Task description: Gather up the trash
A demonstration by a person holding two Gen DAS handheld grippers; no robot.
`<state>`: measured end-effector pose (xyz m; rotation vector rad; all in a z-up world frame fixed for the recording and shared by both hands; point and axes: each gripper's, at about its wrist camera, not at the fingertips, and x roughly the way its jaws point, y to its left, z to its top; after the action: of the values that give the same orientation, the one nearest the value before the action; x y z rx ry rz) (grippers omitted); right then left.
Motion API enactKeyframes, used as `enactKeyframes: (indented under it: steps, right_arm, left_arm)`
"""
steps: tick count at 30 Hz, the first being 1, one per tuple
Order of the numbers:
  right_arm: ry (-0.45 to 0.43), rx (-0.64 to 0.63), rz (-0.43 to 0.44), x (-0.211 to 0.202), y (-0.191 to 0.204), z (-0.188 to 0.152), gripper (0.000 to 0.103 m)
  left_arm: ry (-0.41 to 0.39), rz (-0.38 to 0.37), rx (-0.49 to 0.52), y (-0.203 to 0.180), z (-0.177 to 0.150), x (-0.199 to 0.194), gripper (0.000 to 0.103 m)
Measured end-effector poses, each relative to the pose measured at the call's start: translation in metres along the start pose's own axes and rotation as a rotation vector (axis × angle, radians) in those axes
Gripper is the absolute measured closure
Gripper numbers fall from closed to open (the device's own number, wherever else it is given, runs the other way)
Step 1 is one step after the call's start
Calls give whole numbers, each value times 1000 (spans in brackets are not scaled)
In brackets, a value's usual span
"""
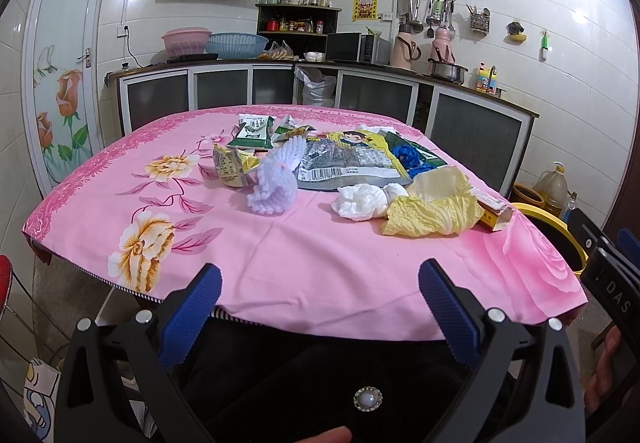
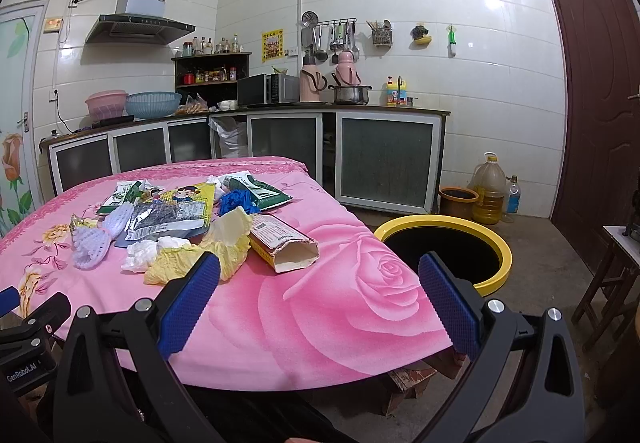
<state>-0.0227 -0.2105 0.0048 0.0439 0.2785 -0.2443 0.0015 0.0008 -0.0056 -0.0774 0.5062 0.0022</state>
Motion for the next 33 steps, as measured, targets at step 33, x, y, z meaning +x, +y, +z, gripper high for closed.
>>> enactKeyframes:
  steps: [33]
  right_arm:
    - [299, -190, 338, 106, -27, 39, 7]
  left_arm:
    - [147, -128, -172, 46, 6, 42, 8]
